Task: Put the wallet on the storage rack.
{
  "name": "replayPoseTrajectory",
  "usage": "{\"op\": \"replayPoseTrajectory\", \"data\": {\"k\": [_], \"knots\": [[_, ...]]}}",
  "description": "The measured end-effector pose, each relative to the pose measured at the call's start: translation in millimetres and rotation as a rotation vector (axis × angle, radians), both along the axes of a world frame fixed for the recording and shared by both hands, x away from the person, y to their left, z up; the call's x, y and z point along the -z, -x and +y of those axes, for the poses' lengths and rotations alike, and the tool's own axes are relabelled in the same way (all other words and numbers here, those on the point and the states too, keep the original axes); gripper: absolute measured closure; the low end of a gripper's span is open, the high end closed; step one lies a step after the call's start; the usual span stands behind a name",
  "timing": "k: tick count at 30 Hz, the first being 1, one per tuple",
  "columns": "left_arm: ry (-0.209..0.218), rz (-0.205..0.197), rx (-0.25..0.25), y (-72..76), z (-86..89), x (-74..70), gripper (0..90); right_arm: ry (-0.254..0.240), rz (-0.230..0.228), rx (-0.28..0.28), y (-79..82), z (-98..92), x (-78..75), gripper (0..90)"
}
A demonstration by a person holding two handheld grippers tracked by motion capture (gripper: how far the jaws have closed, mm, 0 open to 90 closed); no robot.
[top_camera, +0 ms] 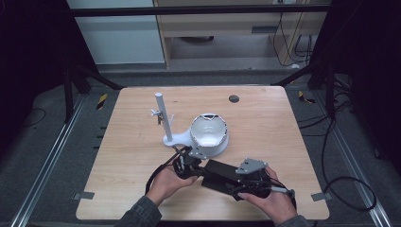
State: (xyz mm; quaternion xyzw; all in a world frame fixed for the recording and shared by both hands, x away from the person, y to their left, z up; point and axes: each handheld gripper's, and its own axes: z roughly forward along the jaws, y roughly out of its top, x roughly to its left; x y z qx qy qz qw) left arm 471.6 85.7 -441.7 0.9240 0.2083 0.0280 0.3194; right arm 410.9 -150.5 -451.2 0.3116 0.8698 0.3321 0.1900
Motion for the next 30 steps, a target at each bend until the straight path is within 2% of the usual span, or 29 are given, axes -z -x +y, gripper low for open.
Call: {"op": "replayPoseTrajectory", "data": {"k": [9,14,23,30], "knots": [[-0.003,-0.007,-0.007,-3.1,-1.8,-5.5,87.4,0.026,0.024,-0.019,-1.2,0.8,5.8,16.5],[-0.005,-0.006,-0.009,-3.3,-2.0,-6.0,87.2,0.062,0.034,-0.026,-4.6,4.7,9.9,17.9],[-0.005,-0.003,-0.01,-4.3,-2.5,-7.2,87.2,0.097,0.047,-0.027,-6.6,6.4,13.8,19.0],[-0.01,-0.006,-0.011,-5.6,-4.3,-9.4,87.2,0.098,0.057,-0.02,-9.9,6.5,16.6,19.7]]}}
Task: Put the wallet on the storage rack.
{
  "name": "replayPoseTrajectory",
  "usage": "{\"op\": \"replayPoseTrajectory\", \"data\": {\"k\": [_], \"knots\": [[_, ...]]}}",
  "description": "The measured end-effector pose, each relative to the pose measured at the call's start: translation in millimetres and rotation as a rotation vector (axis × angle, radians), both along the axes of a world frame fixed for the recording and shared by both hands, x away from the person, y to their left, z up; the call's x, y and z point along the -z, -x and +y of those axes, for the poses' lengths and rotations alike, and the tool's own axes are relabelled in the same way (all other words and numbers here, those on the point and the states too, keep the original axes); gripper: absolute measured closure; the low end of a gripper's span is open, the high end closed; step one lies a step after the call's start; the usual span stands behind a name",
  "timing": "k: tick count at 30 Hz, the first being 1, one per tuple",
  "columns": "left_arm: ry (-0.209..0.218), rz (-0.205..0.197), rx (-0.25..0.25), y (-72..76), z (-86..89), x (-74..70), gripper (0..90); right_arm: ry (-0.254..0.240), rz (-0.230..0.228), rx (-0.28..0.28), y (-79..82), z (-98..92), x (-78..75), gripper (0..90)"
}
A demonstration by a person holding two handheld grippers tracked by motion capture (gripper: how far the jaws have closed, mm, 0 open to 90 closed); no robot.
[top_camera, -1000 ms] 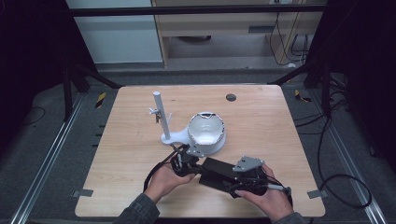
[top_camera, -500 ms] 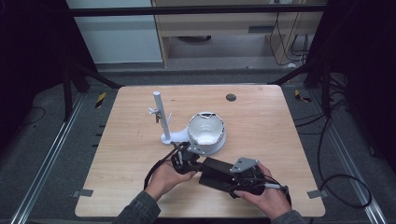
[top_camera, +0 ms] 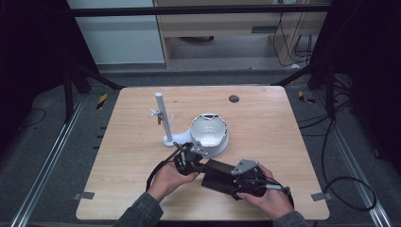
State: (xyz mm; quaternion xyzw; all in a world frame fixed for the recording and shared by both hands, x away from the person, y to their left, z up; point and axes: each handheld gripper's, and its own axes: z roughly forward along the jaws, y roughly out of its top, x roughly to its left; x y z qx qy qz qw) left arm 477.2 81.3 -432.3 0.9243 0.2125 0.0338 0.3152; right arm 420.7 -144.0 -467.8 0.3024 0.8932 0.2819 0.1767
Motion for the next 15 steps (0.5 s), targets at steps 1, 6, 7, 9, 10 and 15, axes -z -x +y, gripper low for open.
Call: {"op": "replayPoseTrajectory", "data": {"k": [1,6,7,9,10,15], "knots": [[0.0,0.0,0.0,0.0,0.0,0.0,87.2,0.0,0.0,0.0,0.0,0.0,0.0,19.7],[0.001,0.004,0.002,-0.8,-0.1,-0.3,87.2,0.006,0.002,0.0,-2.1,1.0,-0.6,21.4],[0.005,0.005,-0.001,-0.7,-0.2,-0.2,87.2,0.011,0.0,-0.002,-2.6,1.3,-0.5,21.7],[0.005,0.005,-0.001,-0.7,-0.2,-0.3,87.2,0.017,0.001,-0.001,-3.0,2.5,-0.6,21.9],[0.001,0.004,0.003,-0.8,0.0,-0.3,87.2,0.015,0.001,-0.004,-3.3,2.8,-0.5,22.2],[-0.002,0.005,0.002,-0.1,-0.1,-0.1,87.0,0.022,0.001,0.002,-5.0,2.5,-2.2,28.2]]}}
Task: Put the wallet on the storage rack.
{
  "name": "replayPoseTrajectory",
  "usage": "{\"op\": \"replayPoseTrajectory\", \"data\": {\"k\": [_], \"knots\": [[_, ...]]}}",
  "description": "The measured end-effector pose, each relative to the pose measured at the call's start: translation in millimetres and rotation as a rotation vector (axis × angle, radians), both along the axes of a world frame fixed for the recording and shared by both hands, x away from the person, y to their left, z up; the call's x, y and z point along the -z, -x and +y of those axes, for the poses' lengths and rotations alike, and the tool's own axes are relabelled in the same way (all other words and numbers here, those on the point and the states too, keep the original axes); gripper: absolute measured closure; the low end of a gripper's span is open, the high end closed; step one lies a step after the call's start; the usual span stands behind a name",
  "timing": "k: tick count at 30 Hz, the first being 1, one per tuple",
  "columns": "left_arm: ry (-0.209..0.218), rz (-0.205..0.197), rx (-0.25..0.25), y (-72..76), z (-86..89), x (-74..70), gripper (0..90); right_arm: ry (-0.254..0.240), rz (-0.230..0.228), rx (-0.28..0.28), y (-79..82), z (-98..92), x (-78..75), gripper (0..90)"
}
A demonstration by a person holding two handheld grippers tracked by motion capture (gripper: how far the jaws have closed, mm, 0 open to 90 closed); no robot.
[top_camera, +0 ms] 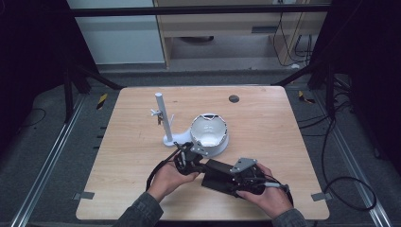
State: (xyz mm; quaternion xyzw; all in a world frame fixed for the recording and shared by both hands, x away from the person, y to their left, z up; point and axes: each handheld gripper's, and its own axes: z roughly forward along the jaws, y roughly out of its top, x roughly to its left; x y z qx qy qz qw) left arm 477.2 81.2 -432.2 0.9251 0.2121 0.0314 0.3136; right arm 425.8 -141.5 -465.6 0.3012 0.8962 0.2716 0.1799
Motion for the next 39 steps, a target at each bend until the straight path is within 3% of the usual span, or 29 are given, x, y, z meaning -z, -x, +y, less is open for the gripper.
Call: {"op": "replayPoseTrajectory", "data": {"k": [2,9,13,14,15,17,22,25,26,27,33,39], "knots": [[0.001,0.002,-0.002,0.1,0.1,0.0,87.0,0.004,-0.002,0.002,-0.3,-0.1,-0.9,30.5],[0.006,0.003,-0.006,0.2,0.7,-0.8,83.7,0.111,-0.082,-0.003,-1.1,6.0,-2.8,66.8],[0.019,-0.018,-0.028,1.1,4.2,-4.2,76.7,0.139,-0.122,-0.001,-1.5,6.0,-4.1,77.8],[0.019,-0.028,-0.037,1.5,5.2,-5.0,72.6,0.139,-0.13,-0.004,-1.5,5.5,-5.1,79.8],[0.02,-0.037,-0.051,1.9,7.4,-6.0,60.4,0.147,-0.142,-0.016,-1.3,4.4,-7.4,83.0],[0.015,-0.042,-0.056,2.7,9.5,-6.6,51.2,0.144,-0.153,-0.026,-0.1,2.5,-10.0,83.9],[0.035,-0.06,-0.052,6.1,12.5,-10.2,27.7,0.093,-0.163,-0.033,4.4,-8.7,-16.8,84.1],[0.059,-0.087,-0.004,10.6,14.2,-14.3,17.0,0.043,-0.169,-0.023,7.6,-18.9,-22.7,84.1],[0.059,-0.087,-0.004,10.6,14.2,-14.3,16.3,0.043,-0.169,-0.023,7.6,-18.9,-22.7,84.1],[0.059,-0.096,-0.003,10.9,14.1,-16.0,16.0,0.007,-0.175,-0.017,8.6,-26.2,-27.2,84.1],[0.077,-0.099,-0.012,6.8,12.0,-20.8,14.1,-0.081,-0.202,-0.019,10.8,-43.4,-38.7,84.2],[0.08,-0.11,-0.005,6.3,9.5,-23.8,13.7,-0.136,-0.245,-0.022,11.6,-53.4,-48.8,84.2]]}}
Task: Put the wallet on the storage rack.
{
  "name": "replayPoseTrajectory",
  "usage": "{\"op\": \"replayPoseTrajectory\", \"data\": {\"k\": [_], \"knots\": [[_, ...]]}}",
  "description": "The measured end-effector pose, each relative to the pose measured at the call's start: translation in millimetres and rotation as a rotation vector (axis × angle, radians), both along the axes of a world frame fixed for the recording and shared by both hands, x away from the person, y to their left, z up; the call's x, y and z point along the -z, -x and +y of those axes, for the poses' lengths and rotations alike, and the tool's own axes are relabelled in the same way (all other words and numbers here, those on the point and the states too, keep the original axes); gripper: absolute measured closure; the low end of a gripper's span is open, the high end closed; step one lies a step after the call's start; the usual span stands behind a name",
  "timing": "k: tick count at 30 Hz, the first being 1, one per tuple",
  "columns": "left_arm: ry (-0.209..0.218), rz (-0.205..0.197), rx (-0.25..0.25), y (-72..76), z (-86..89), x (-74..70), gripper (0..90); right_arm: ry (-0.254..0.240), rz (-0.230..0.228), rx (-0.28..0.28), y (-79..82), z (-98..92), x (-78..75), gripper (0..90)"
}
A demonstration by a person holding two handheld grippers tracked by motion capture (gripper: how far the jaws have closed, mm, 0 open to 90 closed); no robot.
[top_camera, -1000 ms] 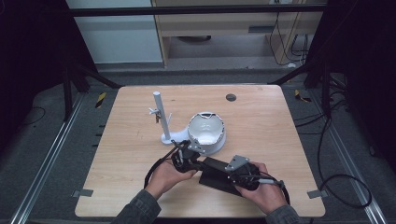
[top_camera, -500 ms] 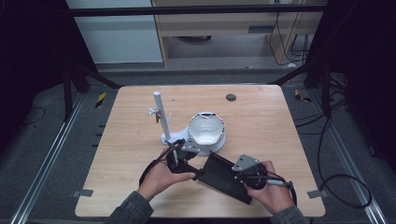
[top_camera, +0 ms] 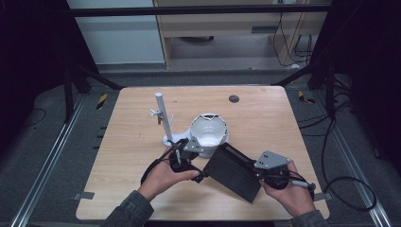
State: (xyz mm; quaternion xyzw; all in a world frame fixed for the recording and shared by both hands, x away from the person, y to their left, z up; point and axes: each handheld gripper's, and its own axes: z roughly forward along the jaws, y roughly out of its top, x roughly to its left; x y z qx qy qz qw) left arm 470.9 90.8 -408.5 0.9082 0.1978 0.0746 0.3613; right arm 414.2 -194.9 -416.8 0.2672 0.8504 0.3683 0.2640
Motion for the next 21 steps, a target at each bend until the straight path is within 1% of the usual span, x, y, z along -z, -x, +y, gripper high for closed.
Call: {"op": "replayPoseTrajectory", "data": {"k": [1,2,3,4,5,6,7,9,10,11,16,21], "knots": [[0.0,0.0,0.0,0.0,0.0,0.0,13.5,0.0,0.0,0.0,0.0,0.0,0.0,84.2],[-0.002,-0.008,-0.002,0.3,0.1,-2.5,13.4,-0.016,-0.016,-0.003,0.8,-2.1,-4.3,84.2],[-0.002,-0.008,-0.002,0.3,0.1,-2.5,13.4,-0.016,-0.016,-0.003,0.8,-2.1,-4.3,84.2],[0.005,-0.011,-0.003,-0.1,0.8,-5.2,13.3,-0.028,-0.032,-0.007,1.9,-3.9,-8.8,84.2],[0.005,-0.011,-0.003,-0.1,0.8,-5.2,13.1,-0.028,-0.032,-0.007,1.9,-3.9,-8.8,84.2],[0.013,-0.011,-0.007,-0.9,1.7,-8.1,13.0,-0.044,-0.045,-0.011,2.8,-5.1,-13.4,84.2],[0.013,-0.011,-0.007,-0.9,1.7,-8.1,13.0,-0.044,-0.045,-0.011,2.8,-5.1,-13.4,84.2],[0.011,-0.013,-0.005,-2.1,2.7,-11.4,13.0,-0.055,-0.066,-0.014,2.6,-6.1,-19.7,84.3],[0.016,-0.014,-0.007,-2.6,3.0,-12.6,13.0,-0.055,-0.066,-0.014,2.6,-6.1,-19.7,84.3],[0.02,-0.016,-0.009,-3.5,4.2,-15.3,13.0,-0.061,-0.079,-0.017,1.8,-6.5,-23.1,84.2],[0.023,-0.02,-0.011,-4.9,6.1,-18.2,12.7,-0.074,-0.096,-0.018,0.4,-8.6,-30.3,84.2],[0.026,-0.023,-0.009,-5.4,6.4,-18.7,12.3,-0.082,-0.106,-0.024,0.7,-9.8,-34.0,84.2]]}}
